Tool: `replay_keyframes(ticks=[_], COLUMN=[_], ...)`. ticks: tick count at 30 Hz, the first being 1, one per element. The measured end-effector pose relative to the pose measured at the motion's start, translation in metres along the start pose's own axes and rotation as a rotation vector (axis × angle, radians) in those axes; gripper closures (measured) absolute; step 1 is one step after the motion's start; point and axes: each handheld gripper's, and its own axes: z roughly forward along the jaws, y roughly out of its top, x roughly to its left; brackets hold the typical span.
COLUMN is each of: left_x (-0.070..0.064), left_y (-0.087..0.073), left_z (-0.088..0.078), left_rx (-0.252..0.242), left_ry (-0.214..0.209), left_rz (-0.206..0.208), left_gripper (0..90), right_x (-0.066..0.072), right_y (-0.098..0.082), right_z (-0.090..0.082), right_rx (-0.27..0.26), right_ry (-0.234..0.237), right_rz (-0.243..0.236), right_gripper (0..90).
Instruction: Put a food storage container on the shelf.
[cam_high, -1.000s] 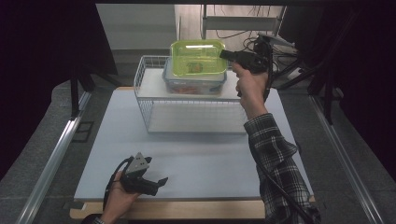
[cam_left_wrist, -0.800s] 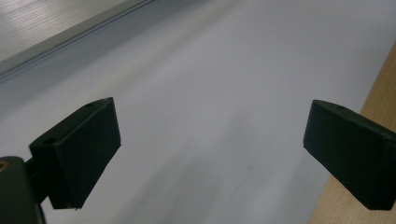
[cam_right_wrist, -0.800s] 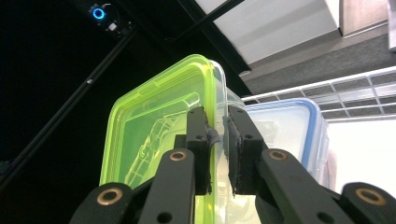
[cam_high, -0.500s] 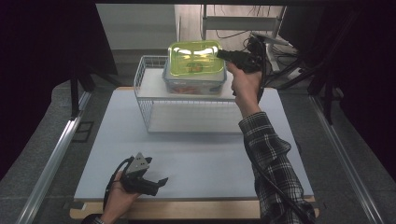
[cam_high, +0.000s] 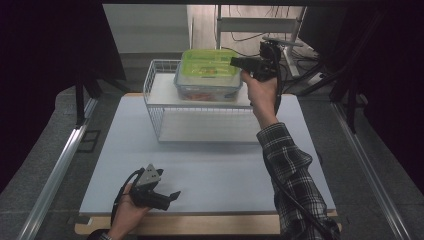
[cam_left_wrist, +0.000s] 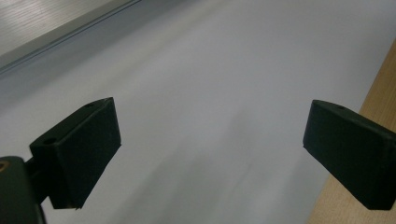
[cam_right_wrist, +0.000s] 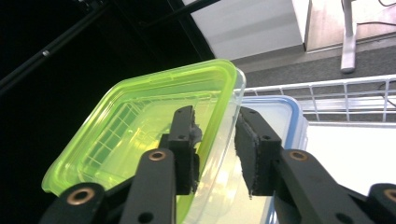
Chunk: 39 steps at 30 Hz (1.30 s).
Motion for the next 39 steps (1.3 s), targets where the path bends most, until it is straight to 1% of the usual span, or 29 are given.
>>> replay_keyframes(ticks=[1, 2, 3, 6, 8, 11, 13, 15, 18, 20, 23, 24, 26, 31, 39], left_x=[0.0, 0.0, 0.0, 0.0, 0.0, 0.0, 0.0, 0.0, 0.0, 0.0, 0.0, 0.0, 0.0, 0.0, 0.0], left_y=[0.0, 0.0, 0.0, 0.0, 0.0, 0.0, 0.0, 0.0, 0.0, 0.0, 0.0, 0.0, 0.0, 0.0, 0.0], left_z=[0.0, 0.0, 0.0, 0.0, -0.001, -0.001, -0.001, 0.0, 0.0, 0.0, 0.0, 0.0, 0.0, 0.0, 0.0], left_rx=[0.0, 0.0, 0.0, -0.002, -0.003, -0.005, -0.005, -0.005, -0.004, -0.004, -0.003, -0.004, -0.003, -0.003, -0.001], left_ry=[0.001, 0.001, 0.001, 0.002, 0.004, 0.004, 0.005, 0.004, 0.004, 0.005, 0.006, 0.006, 0.005, 0.006, 0.005], left_rz=[0.0, 0.0, 0.0, -0.002, -0.001, -0.003, -0.003, -0.003, -0.004, -0.004, -0.004, -0.007, -0.007, -0.006, -0.005], left_gripper=[4.1, 4.1, 4.1, 4.1, 4.1, 4.1, 4.1, 4.1, 4.1, 4.1, 4.1, 4.1, 4.1, 4.1, 4.1], right_x=[-0.001, -0.001, 0.0, 0.001, 0.001, 0.001, -0.001, -0.002, -0.004, -0.004, -0.005, -0.006, -0.007, -0.01, -0.012], right_y=[0.0, 0.0, 0.001, 0.001, 0.002, 0.004, 0.005, 0.006, 0.005, 0.003, 0.0, -0.002, -0.005, -0.011, -0.021], right_z=[0.0, 0.001, 0.0, -0.001, -0.001, -0.006, -0.01, -0.014, -0.021, -0.025, -0.03, -0.031, -0.034, -0.039, -0.044], right_rx=[0.001, 0.002, 0.004, 0.01, 0.009, 0.005, -0.009, -0.003, 0.003, 0.005, 0.016, 0.023, 0.022, 0.036, 0.046], right_ry=[-0.004, -0.02, -0.027, -0.035, -0.027, -0.002, 0.013, 0.026, 0.041, 0.057, 0.048, 0.053, 0.069, 0.082, 0.092], right_rz=[-0.007, -0.032, -0.046, -0.054, -0.062, -0.061, -0.06, -0.065, -0.085, -0.104, -0.133, -0.139, -0.142, -0.163, -0.194], right_gripper=[62.9, 61.4, 61.0, 58.3, 51.7, 44.3, 40.7, 37.2, 33.3, 31.7, 29.0, 28.4, 27.1, 24.7, 22.5])
